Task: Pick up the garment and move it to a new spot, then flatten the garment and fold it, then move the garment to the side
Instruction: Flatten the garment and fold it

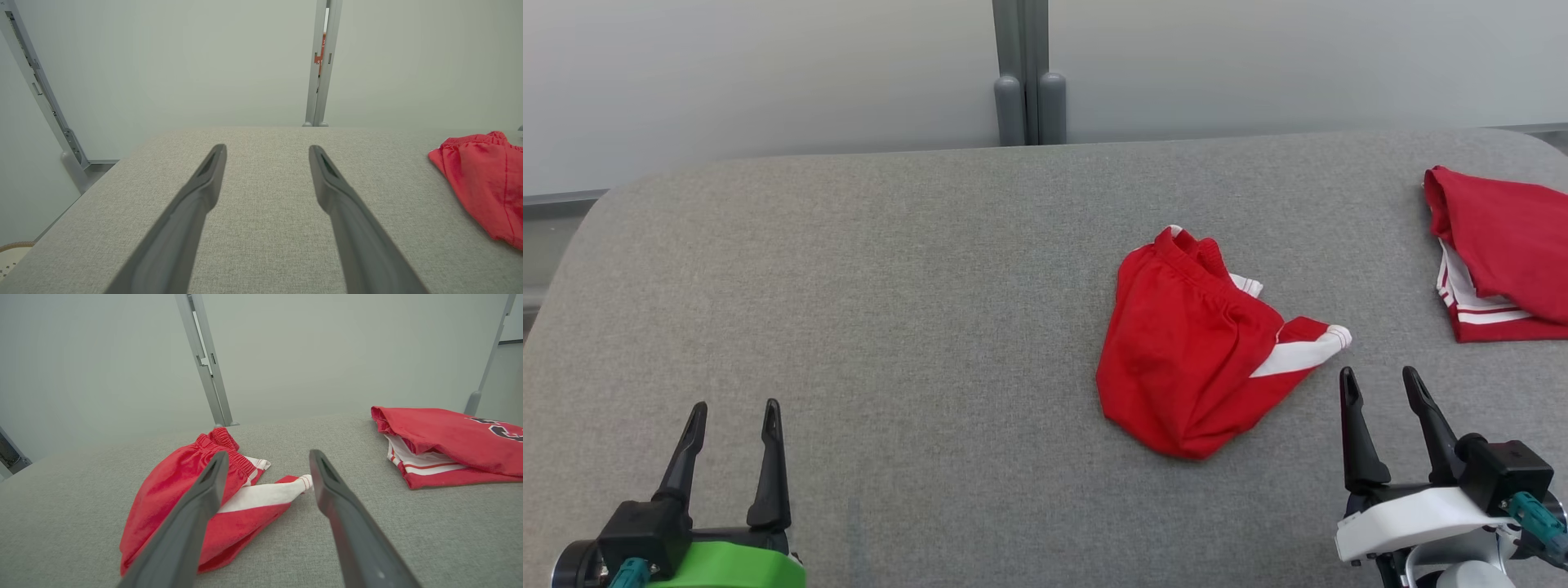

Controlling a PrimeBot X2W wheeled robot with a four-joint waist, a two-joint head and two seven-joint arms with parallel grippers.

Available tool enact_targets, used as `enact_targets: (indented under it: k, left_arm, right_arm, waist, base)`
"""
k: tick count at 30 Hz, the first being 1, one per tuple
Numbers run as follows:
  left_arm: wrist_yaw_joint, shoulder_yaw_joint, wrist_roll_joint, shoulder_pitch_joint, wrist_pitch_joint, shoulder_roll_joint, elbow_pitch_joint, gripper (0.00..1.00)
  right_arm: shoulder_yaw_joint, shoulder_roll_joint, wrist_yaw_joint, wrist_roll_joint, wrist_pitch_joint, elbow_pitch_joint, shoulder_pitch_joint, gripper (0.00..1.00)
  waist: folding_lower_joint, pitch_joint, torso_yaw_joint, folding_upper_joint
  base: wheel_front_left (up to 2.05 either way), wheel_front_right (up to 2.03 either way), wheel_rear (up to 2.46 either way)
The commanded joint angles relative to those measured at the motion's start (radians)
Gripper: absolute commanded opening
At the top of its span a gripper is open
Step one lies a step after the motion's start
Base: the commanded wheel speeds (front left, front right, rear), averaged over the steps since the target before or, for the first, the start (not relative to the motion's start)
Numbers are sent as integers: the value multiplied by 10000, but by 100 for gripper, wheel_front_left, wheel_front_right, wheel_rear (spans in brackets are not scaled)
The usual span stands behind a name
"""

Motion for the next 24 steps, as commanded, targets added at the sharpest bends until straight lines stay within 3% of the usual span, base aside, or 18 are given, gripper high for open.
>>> enact_targets:
  k: [1, 13, 24]
  left_arm:
    - [-49, 67, 34, -148, 0, -17, 17, 100]
    - [-68, -102, 97, -389, 0, -62, 76, 100]
    - [-80, -504, 2, -724, 0, -80, 221, 100]
  right_arm:
    - [7, -21, -17, -59, -27, 45, -62, 100]
    - [789, -758, -17, -115, 175, 892, -1629, 100]
    - [1157, -1239, -18, 206, 645, 3376, -3348, 100]
  waist:
    - [0, -11, 19, 0]
    - [0, 95, 398, 0]
    - [0, 392, 1031, 0]
  base:
    - [0, 0, 0]
    - [0, 0, 0]
    - [0, 0, 0]
